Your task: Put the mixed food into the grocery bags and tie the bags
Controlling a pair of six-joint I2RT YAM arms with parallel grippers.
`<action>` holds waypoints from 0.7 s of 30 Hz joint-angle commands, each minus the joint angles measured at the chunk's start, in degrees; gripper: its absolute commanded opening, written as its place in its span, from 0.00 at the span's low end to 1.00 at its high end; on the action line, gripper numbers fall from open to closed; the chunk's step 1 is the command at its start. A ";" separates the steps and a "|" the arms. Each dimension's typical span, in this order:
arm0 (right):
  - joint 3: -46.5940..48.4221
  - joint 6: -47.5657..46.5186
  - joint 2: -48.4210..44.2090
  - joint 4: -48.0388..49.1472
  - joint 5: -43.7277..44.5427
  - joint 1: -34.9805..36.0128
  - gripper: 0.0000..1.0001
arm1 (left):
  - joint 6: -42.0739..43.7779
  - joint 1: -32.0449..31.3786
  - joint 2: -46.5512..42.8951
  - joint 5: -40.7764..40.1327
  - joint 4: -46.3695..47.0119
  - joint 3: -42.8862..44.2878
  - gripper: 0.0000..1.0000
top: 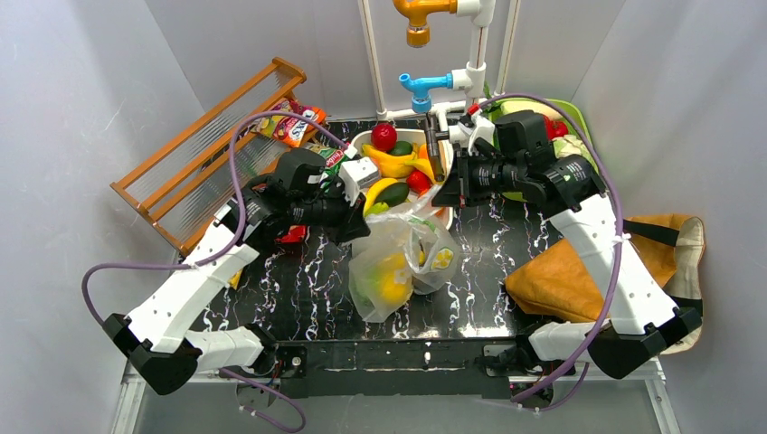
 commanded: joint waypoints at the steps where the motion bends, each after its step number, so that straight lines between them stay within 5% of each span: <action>1: -3.05 -0.83 -2.05 -2.33 4.61 -2.29 0.01 | -2.28 0.81 -2.37 4.04 -7.14 1.01 0.00; 21: -20.43 -2.60 -6.66 -0.20 0.30 -11.65 0.01 | -10.14 10.11 -14.84 7.87 -8.16 -16.80 0.00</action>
